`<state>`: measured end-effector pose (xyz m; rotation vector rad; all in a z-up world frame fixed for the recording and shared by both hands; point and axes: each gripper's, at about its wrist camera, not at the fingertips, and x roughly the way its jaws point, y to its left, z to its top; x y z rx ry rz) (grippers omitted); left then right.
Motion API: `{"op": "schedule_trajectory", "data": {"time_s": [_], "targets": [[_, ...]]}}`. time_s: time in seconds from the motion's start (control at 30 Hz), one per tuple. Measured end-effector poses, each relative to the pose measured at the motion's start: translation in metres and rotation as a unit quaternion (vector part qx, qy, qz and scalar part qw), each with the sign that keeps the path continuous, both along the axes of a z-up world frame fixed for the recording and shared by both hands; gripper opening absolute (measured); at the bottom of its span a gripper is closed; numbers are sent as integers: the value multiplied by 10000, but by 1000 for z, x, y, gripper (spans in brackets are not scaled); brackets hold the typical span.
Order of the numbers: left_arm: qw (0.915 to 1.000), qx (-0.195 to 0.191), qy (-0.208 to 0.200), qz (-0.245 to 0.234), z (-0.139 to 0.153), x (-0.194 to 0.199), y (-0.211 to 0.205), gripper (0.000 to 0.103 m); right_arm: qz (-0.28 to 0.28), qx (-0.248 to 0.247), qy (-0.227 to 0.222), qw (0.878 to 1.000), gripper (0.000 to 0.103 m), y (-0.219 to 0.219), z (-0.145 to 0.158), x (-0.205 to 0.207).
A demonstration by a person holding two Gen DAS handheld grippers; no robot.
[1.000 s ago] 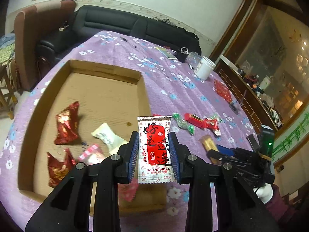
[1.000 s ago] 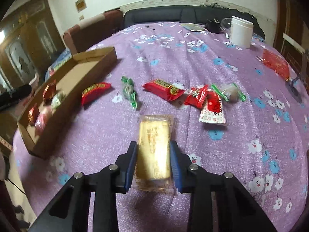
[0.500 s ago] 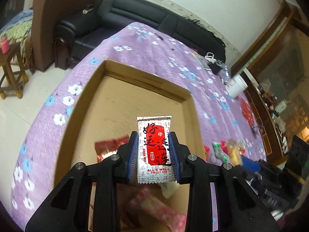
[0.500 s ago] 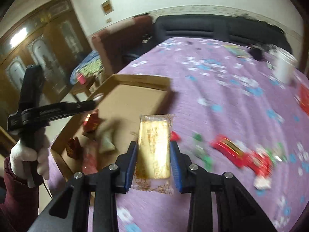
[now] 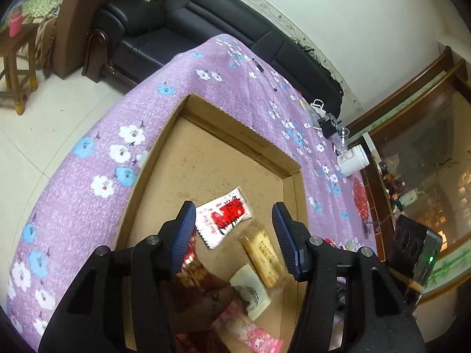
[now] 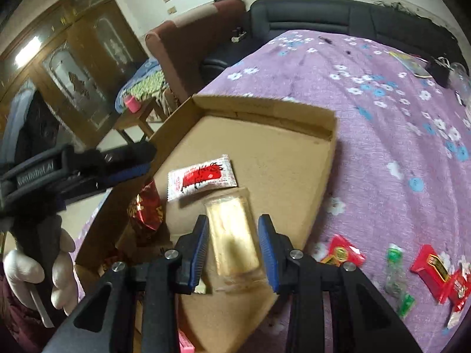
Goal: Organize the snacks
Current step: 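Return both tools to the table and grasp the red candy bar with the right gripper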
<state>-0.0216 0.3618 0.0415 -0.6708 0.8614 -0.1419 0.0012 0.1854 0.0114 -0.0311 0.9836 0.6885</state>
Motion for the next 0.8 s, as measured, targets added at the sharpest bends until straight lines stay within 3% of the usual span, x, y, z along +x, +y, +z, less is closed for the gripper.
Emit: {"op": "schedule_trajectory", "data": {"time_s": [0.17,0.37,0.53,0.67,0.8], "targets": [[9998,-15,-168,-92,16,-19,-12,54,-336,84,-269,9990,43,-46,19,-7],[9978,-130,-387,-517,37,-42,-54,56,-1175,136,-501,9917,50,-145,33,-12],[9948,-69,-322,-960,35,-45,-100,56,-1903,17,-366,9810,50,-227,21,-19],[9909,36,-54,-1347,21,-40,-147,56,-2029,64,-234,9789,50,-253,8,-25],[9877,149,71,-1553,16,-40,-176,56,-1945,301,-325,9799,50,-253,7,-21]]}}
